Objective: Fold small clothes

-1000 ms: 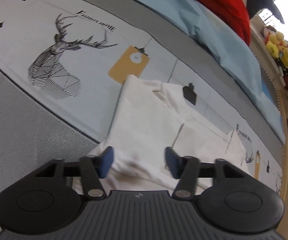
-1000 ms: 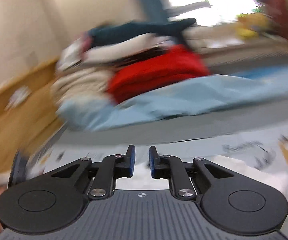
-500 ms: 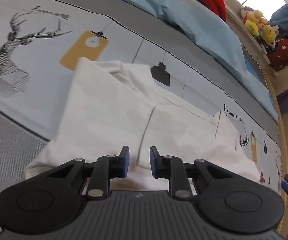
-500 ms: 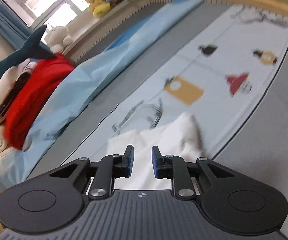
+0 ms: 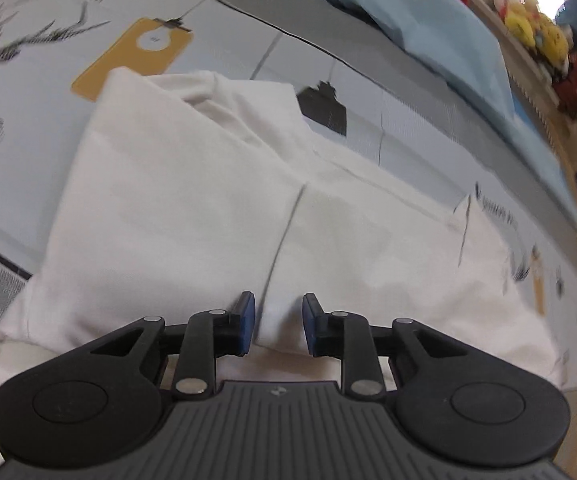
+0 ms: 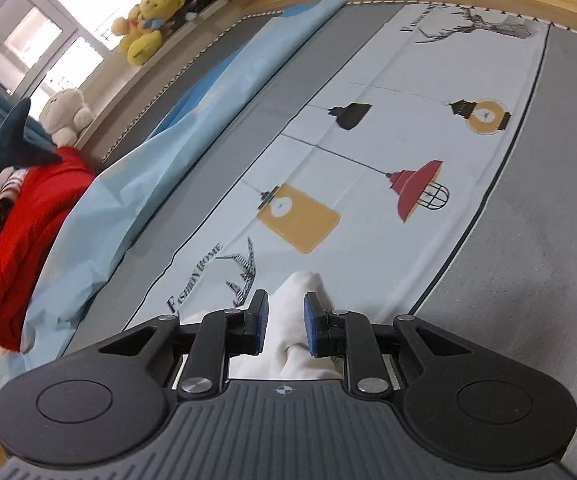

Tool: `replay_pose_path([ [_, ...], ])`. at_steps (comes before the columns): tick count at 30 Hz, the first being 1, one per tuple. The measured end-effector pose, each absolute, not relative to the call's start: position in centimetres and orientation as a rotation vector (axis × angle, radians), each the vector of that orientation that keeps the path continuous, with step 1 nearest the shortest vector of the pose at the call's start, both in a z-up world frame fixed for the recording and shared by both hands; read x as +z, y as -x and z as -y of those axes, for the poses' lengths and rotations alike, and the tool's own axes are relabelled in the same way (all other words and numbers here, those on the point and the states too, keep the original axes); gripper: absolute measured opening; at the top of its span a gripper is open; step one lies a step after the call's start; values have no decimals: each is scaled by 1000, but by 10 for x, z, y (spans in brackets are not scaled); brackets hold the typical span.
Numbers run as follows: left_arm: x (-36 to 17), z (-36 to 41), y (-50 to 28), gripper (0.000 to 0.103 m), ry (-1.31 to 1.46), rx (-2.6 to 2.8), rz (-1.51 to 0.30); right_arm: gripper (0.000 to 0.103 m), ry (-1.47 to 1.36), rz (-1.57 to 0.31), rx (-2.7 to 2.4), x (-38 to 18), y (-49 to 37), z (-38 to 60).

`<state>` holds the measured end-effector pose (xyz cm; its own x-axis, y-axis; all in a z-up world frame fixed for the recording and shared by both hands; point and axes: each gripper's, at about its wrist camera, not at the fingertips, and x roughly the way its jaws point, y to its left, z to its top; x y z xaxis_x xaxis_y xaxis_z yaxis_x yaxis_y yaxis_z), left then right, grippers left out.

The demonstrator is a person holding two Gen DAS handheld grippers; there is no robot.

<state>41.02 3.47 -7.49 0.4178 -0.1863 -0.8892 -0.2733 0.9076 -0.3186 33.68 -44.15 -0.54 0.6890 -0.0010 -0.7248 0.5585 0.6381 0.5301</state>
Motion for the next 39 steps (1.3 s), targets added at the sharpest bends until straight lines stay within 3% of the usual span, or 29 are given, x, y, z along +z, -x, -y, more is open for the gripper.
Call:
replay_pose_path([
  [3, -74, -26, -409, 24, 367, 41, -1150, 22, -845, -765, -362, -8, -338, 442],
  [4, -73, -26, -408, 13, 345, 40, -1150, 22, -847, -766, -363, -8, -339, 442],
  [6, -70, -26, -406, 2, 321, 28, -1138, 21, -846, -766, -361, -8, -339, 439],
  [14, 0, -71, -383, 1, 220, 280, -931, 22, -826, -766, -363, -7, -341, 420],
  [18, -28, -116, -380, 4, 326, 402, -1108, 22, -808, -784, -340, -9, -344, 401],
  [22, -19, -121, -379, 27, 330, 392, -1068, 22, -819, -830, -302, -17, -347, 382],
  [24, -11, -121, -378, 31, 313, 378, -1027, 22, -840, -856, -291, -23, -347, 375],
  [31, -15, -115, -381, 31, 370, 344, -1056, 22, -975, -1004, -283, -62, -347, 360],
  [39, -14, -109, -379, 31, 374, 338, -1052, 19, -1032, -997, -326, -82, -351, 365],
])
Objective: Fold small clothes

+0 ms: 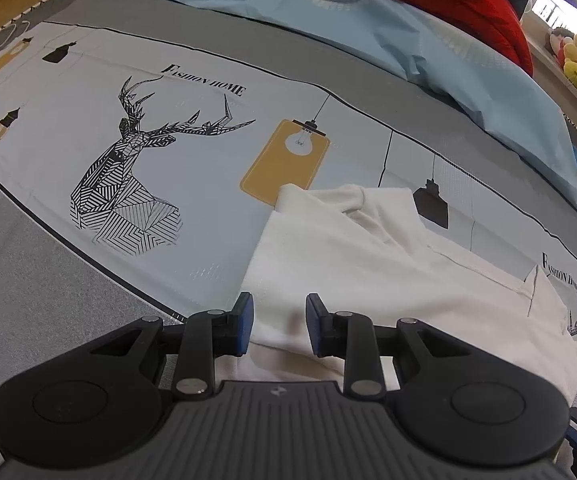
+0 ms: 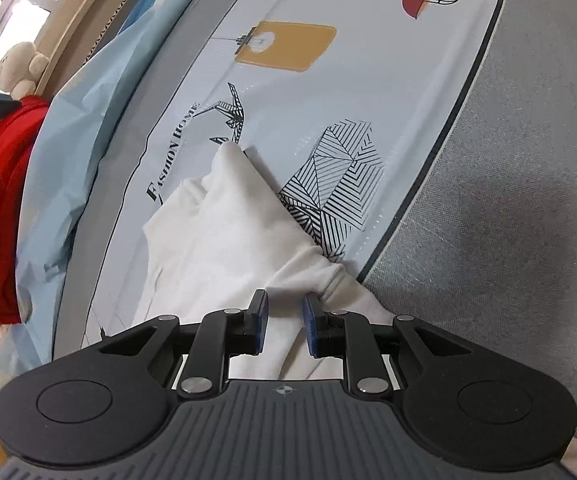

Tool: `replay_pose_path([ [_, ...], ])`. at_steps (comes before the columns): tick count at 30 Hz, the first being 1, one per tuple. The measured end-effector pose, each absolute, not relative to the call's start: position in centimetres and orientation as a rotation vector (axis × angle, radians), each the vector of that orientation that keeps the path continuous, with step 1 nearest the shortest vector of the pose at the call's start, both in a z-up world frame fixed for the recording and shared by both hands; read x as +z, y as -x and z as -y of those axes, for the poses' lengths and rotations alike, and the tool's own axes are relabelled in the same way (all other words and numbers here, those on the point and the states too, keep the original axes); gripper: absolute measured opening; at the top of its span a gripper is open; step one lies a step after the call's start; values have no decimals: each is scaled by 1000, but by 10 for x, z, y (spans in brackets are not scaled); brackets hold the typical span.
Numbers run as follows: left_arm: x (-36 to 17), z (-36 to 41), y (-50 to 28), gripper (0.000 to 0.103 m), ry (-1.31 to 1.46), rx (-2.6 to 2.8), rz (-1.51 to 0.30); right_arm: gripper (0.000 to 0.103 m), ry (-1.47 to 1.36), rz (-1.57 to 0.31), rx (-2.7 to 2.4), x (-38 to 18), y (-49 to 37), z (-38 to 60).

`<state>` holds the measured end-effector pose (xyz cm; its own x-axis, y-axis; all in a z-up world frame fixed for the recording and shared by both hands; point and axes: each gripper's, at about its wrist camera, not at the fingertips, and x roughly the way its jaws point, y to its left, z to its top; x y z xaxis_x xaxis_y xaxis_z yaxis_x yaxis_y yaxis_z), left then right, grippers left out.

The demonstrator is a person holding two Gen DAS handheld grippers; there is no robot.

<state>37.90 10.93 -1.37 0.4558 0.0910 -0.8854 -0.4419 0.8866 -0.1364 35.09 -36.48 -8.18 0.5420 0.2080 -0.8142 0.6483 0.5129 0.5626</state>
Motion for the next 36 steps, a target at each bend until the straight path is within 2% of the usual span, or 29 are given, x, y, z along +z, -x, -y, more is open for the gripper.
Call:
replay_pose_path([
  [2, -13, -109, -379, 31, 375, 335, -1052, 3, -1043, -990, -337, -85, -349, 367],
  [3, -13, -109, -379, 31, 375, 332, -1050, 0, -1054, -987, -347, -87, -347, 371],
  [5, -12, -108, -378, 31, 375, 324, -1046, 0, -1080, -971, -371, -86, -341, 376],
  [10, -11, -107, -378, 31, 381, 309, -1045, 0, -911, -866, -502, -43, -329, 385],
  [13, -11, -106, -379, 31, 386, 304, -1049, 0, -858, -882, -518, -47, -330, 391],
  [17, -12, -103, -380, 31, 388, 300, -1053, 3, -893, -881, -271, -51, -348, 372],
  [18, -12, -102, -380, 31, 387, 297, -1054, 8, -887, -905, -231, -52, -352, 364],
  [19, -12, -102, -380, 31, 387, 295, -1055, 23, -876, -932, -224, -54, -354, 358],
  [20, -13, -102, -379, 31, 388, 295, -1056, 34, -865, -975, -240, -60, -357, 353],
  [21, -13, -103, -379, 31, 387, 297, -1056, 52, -864, -1006, -262, -65, -357, 351],
  [26, -14, -103, -380, 31, 388, 289, -1062, 50, -878, -1044, -358, -85, -357, 355],
  [27, -14, -102, -380, 31, 387, 285, -1063, 47, -887, -1041, -365, -88, -356, 357],
  [29, -14, -102, -380, 31, 389, 280, -1064, 26, -892, -1035, -382, -90, -353, 360],
  [30, -14, -102, -380, 31, 390, 280, -1064, 8, -891, -1026, -387, -90, -352, 364],
  [34, -13, -102, -380, 31, 396, 278, -1059, 0, -933, -978, -421, -81, -342, 371],
  [36, -12, -101, -379, 31, 396, 272, -1058, 0, -922, -935, -451, -71, -338, 376],
])
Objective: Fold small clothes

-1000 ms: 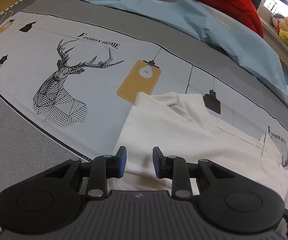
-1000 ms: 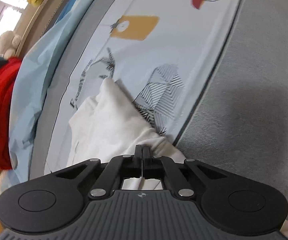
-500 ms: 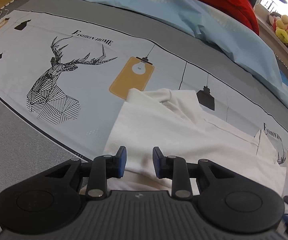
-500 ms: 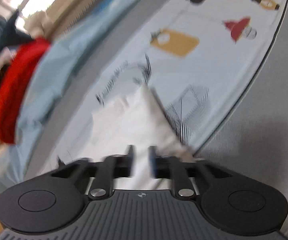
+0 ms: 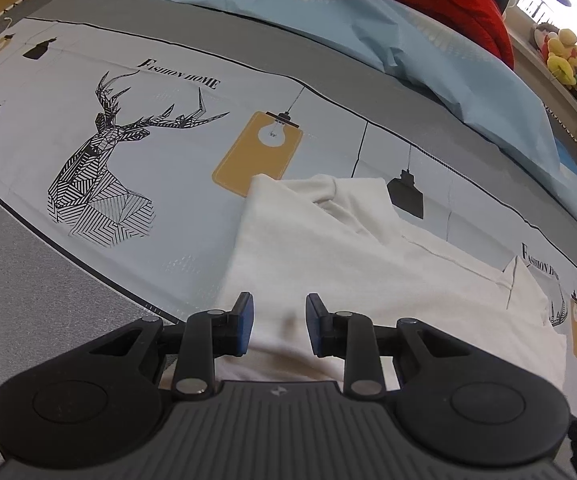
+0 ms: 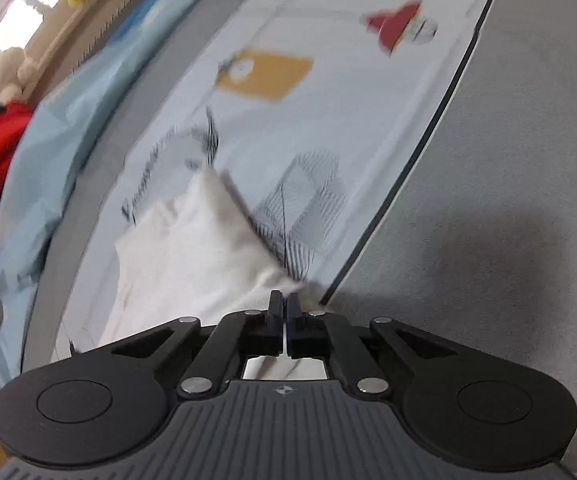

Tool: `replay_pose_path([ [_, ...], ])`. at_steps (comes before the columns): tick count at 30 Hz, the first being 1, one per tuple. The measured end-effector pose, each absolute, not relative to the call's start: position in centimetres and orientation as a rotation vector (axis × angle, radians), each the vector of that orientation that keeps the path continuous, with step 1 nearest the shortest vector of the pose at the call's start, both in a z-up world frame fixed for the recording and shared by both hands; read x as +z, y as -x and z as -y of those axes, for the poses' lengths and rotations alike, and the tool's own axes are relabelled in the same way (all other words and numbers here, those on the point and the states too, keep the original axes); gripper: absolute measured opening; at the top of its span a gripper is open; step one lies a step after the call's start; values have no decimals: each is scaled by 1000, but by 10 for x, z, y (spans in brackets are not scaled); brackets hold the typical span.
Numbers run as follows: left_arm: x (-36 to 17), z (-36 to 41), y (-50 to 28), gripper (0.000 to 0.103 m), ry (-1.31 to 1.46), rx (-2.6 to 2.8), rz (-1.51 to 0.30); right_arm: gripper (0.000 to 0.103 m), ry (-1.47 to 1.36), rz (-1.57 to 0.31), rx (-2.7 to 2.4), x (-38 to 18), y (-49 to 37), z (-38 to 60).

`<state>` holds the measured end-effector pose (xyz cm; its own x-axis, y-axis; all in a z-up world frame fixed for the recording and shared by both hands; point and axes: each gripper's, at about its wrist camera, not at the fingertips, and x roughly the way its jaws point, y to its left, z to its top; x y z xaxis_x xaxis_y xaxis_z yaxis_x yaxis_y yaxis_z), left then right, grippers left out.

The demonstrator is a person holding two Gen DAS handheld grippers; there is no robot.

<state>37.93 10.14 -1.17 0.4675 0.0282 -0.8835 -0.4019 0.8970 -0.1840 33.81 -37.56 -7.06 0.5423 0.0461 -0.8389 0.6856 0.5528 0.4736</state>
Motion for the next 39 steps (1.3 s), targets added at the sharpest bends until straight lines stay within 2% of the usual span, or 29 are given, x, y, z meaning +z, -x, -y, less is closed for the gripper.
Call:
replay_pose_path([
  [7, -15, -100, -381, 31, 391, 254, -1076, 0, -866, -935, -627, -71, -329, 391],
  [11, -20, -99, -382, 31, 405, 239, -1090, 4, -824, -781, -446, -45, -333, 373],
  [13, -29, -102, -382, 31, 438, 235, -1109, 4, -829, -816, -303, -48, -345, 363],
  [15, -41, -109, -381, 31, 491, 253, -1144, 5, -870, -939, -291, -72, -352, 364],
  [17, -55, -119, -379, 31, 563, 272, -1186, 0, -954, -1044, -357, -102, -348, 373],
  [19, -60, -125, -376, 31, 599, 293, -1206, 0, -1036, -1032, -367, -109, -342, 379],
  [21, -56, -127, -375, 31, 598, 299, -1189, 0, -943, -1009, -365, -90, -345, 371],
  [22, -51, -128, -375, 31, 588, 297, -1171, 5, -912, -971, -360, -80, -345, 368],
  [25, -45, -127, -376, 31, 539, 297, -1128, 6, -856, -904, -313, -66, -349, 365],
  [28, -66, -131, -376, 30, 533, 331, -1205, 6, -873, -1007, -352, -88, -355, 371],
  [30, -66, -138, -374, 32, 545, 348, -1205, 2, -924, -1026, -371, -93, -349, 378],
  [34, -47, -134, -371, 30, 474, 345, -1125, 12, -815, -947, -342, -64, -346, 373],
  [37, -68, -132, -369, 31, 416, 336, -1232, 24, -831, -1037, -266, -84, -352, 376],
  [39, -60, -134, -357, 32, 427, 351, -1211, 16, -824, -1069, -296, -88, -342, 383],
])
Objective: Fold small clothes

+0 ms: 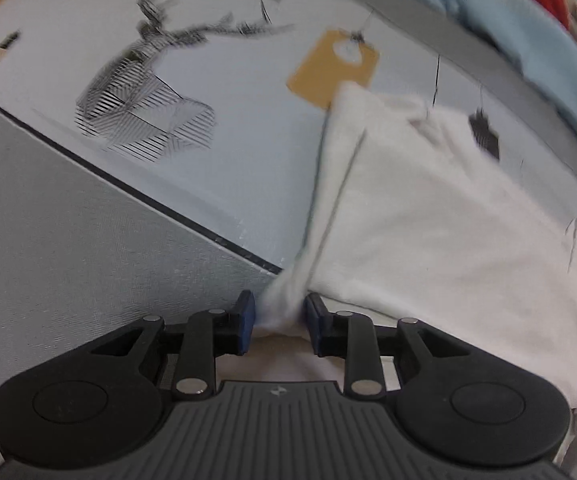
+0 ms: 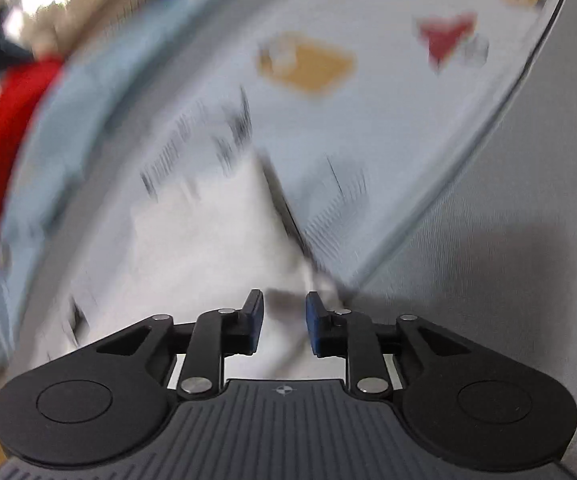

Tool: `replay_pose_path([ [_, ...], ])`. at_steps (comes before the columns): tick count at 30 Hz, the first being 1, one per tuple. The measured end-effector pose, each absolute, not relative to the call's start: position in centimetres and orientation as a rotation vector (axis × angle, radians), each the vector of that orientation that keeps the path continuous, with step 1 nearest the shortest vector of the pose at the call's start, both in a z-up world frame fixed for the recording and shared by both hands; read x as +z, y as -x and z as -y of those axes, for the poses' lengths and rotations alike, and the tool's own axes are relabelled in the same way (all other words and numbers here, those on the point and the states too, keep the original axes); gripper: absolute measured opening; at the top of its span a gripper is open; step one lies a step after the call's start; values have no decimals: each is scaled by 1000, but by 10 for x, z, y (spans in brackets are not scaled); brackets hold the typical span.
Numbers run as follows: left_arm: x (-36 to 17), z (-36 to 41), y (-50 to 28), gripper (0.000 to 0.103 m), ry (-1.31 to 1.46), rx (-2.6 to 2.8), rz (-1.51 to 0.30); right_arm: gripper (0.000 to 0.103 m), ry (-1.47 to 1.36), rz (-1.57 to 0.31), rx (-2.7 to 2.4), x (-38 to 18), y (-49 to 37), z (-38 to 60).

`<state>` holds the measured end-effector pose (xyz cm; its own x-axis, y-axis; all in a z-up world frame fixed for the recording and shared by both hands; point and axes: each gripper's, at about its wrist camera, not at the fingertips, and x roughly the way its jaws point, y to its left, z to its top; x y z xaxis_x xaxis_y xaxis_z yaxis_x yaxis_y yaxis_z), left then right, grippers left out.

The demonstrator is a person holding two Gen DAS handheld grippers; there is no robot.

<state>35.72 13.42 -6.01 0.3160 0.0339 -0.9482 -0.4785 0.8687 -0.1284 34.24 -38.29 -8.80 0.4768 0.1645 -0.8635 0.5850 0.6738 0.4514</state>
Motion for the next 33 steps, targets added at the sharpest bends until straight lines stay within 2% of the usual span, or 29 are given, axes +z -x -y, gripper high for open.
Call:
replay_pose_path([
  [1, -46, -136, -350, 30, 436, 376, -1176, 21, -803, -1052, -356, -76, -334, 386],
  [5, 24, -125, -312, 35, 348, 271, -939, 21, -666, -830, -275, 2, -297, 385],
  [7, 43, -118, -295, 41, 285, 228, -917, 21, -581, -738, -220, 39, -271, 383],
  [11, 76, -105, -235, 41, 224, 129, -863, 22, -458, -639, -86, 89, -208, 382],
  [14, 91, -90, -175, 41, 132, 45, -766, 33, -353, -597, -12, 107, -149, 379],
  [15, 88, -86, -156, 41, 119, 23, -759, 40, -332, -598, 6, 105, -139, 379],
  [16, 84, -83, -139, 41, 113, 7, -766, 43, -317, -605, 30, 102, -121, 380],
  [21, 56, -96, -89, 31, 162, 4, -900, 43, -268, -764, 35, 55, -61, 376],
  [23, 47, -108, -80, 28, 194, 27, -924, 43, -284, -747, 29, 48, -42, 379],
  [28, 21, -132, -62, 28, 356, 99, -1023, 43, -341, -805, -50, 13, -23, 394],
  [33, 1, -130, -50, 28, 349, 72, -1016, 43, -527, -876, -33, -10, -21, 400],
])
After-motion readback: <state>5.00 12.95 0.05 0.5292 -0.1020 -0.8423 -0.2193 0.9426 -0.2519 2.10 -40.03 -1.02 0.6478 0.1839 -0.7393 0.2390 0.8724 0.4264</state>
